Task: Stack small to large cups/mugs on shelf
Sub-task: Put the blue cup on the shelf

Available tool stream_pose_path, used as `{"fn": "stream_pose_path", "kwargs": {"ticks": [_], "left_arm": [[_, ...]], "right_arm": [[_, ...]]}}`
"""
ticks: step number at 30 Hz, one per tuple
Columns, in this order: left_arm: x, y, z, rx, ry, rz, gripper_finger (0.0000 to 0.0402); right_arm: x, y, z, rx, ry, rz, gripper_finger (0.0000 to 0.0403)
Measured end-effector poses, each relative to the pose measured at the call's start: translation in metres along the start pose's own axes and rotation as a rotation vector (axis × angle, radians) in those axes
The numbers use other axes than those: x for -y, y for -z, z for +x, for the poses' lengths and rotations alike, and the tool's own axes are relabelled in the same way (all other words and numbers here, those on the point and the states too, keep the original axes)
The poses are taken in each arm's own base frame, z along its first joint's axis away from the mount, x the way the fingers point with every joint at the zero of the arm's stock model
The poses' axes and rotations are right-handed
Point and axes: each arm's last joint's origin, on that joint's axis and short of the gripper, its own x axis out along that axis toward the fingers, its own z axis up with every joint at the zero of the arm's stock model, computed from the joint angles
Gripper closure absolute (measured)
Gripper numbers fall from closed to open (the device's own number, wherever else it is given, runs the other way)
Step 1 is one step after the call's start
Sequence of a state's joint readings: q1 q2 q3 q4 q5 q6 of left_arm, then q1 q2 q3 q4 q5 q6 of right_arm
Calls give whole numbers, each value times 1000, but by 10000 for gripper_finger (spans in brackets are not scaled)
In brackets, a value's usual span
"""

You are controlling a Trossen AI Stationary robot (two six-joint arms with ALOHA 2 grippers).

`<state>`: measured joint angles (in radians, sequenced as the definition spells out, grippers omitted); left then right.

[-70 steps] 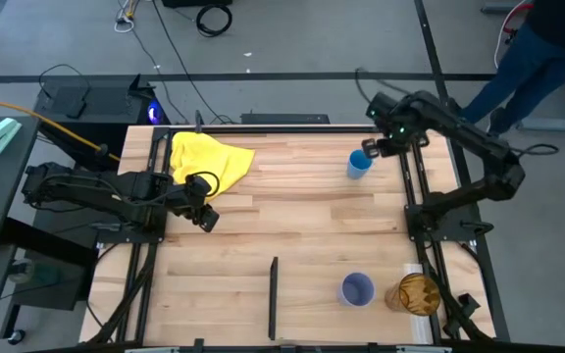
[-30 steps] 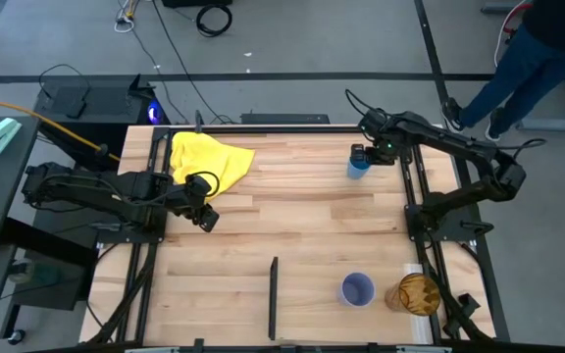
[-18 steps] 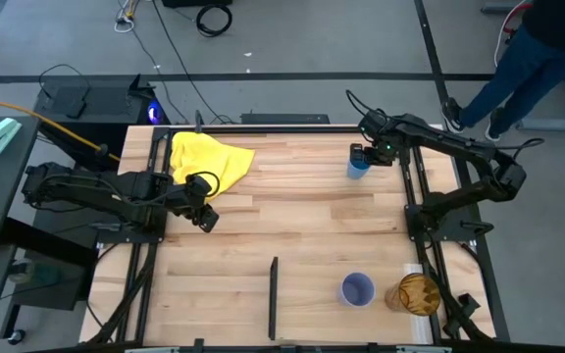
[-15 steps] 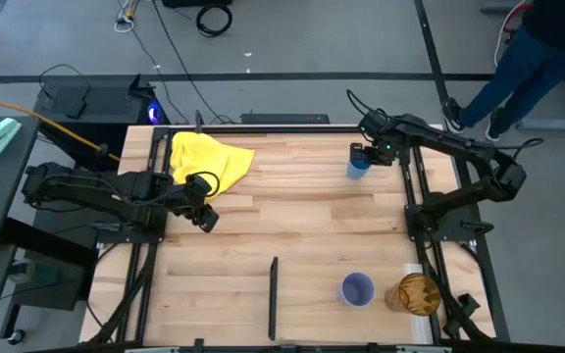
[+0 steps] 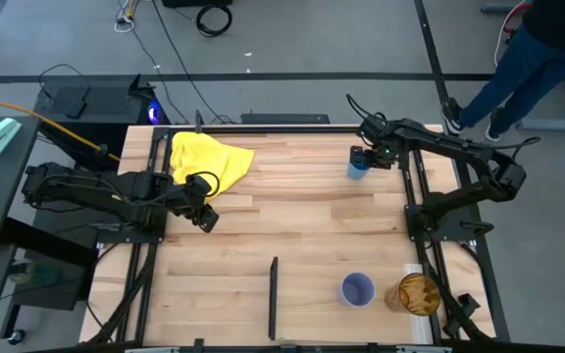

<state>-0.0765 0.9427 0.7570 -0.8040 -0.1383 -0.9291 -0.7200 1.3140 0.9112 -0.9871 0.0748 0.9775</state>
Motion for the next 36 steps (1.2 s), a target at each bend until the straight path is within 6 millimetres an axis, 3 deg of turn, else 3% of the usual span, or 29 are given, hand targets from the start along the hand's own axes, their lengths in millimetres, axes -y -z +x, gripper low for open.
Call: {"fn": "stream_pose_path", "kwargs": {"ticks": [8, 15, 20, 25, 32, 36], "left_arm": [[0, 0, 0, 0, 0, 0, 294], [0, 0, 0, 0, 0, 1, 294], [0, 0, 0, 0, 0, 9, 294], [0, 0, 0, 0, 0, 9, 294], [0, 0, 0, 0, 0, 9, 294], [0, 0, 0, 2, -1, 9, 294]], "right_arm": [[1, -1, 0, 40, 25, -9, 392], [-1, 0, -1, 42, 21, -61, 396], [-13, 3, -14, 23, -46, -158, 398], [-33, 5, -54, 66, -141, -255, 400], [-60, 14, -145, 203, -370, -379, 400], [-66, 25, -194, 270, -534, -426, 400]]}}
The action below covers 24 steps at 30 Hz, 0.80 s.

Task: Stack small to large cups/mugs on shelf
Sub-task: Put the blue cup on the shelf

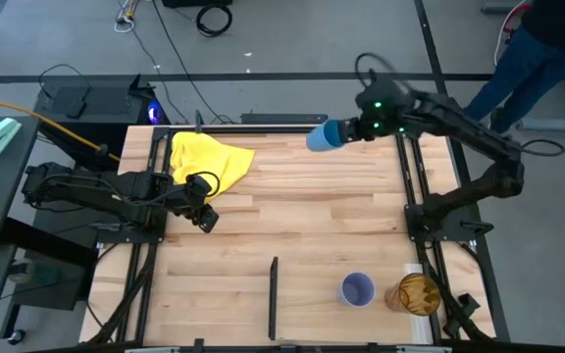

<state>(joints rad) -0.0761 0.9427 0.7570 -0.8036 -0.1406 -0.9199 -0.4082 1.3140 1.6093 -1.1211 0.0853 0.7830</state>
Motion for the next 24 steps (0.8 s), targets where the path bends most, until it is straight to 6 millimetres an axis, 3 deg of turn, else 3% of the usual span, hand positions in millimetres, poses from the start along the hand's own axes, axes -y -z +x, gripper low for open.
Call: {"fn": "stream_pose_path", "kwargs": {"ticks": [8, 14, 19, 24], "left_arm": [[0, 0, 0, 10, -9, -1, 294], [0, 0, 0, 11, -8, -3, 294], [0, -1, 0, 13, -5, -7, 294], [0, -1, 0, 13, -4, -13, 294]], "right_arm": [[-42, 2, -73, 92, -289, -83, 400], [-69, 11, -113, 126, -486, -131, 400], [-93, 18, -115, 112, -515, -225, 400], [-113, 30, -94, 14, -443, -305, 400]]}}
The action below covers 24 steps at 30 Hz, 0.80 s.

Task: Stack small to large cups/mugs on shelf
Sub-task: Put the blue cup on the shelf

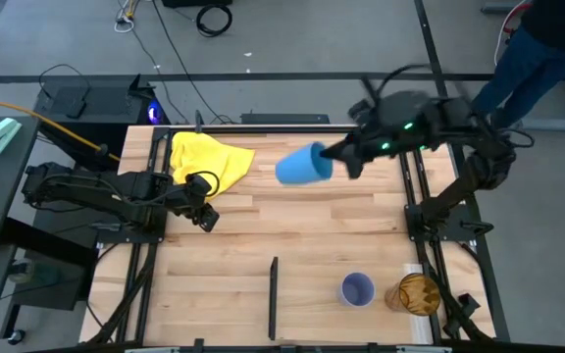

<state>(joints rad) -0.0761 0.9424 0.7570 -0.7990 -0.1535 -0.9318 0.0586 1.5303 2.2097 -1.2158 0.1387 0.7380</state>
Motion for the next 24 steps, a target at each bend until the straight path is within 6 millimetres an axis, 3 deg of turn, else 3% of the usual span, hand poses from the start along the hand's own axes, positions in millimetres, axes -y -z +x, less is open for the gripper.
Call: {"fn": "stream_pose_path", "kwargs": {"ticks": [9, 24], "left_arm": [[0, 0, 0, 1, 1, -1, 294], [0, 0, 0, 2, 2, -1, 294]], "right_arm": [[-24, 31, 42, -227, 64, -124, 400], [-56, 93, 69, -481, 123, -289, 400]]}}
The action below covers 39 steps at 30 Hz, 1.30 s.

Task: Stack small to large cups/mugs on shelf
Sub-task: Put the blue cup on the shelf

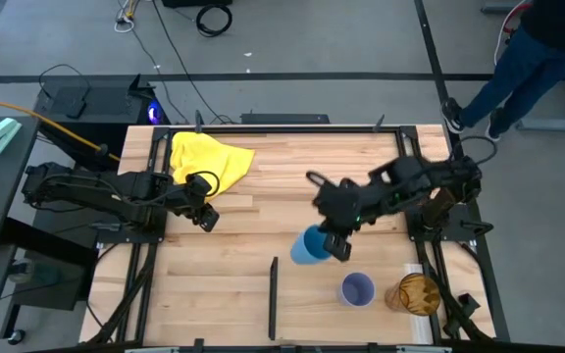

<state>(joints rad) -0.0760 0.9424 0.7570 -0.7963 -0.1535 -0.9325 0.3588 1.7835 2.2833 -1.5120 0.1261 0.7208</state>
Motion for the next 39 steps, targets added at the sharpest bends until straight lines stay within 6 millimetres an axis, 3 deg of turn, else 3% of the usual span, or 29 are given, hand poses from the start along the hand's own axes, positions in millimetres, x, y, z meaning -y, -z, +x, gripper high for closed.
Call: {"fn": "stream_pose_path", "kwargs": {"ticks": [10, 39], "left_arm": [[0, 0, 0, 0, 0, -1, 294], [0, 0, 0, -1, -1, -2, 294]], "right_arm": [[-32, 15, 41, -143, 5, -130, 400], [-56, 22, 82, -236, -47, -231, 400]]}}
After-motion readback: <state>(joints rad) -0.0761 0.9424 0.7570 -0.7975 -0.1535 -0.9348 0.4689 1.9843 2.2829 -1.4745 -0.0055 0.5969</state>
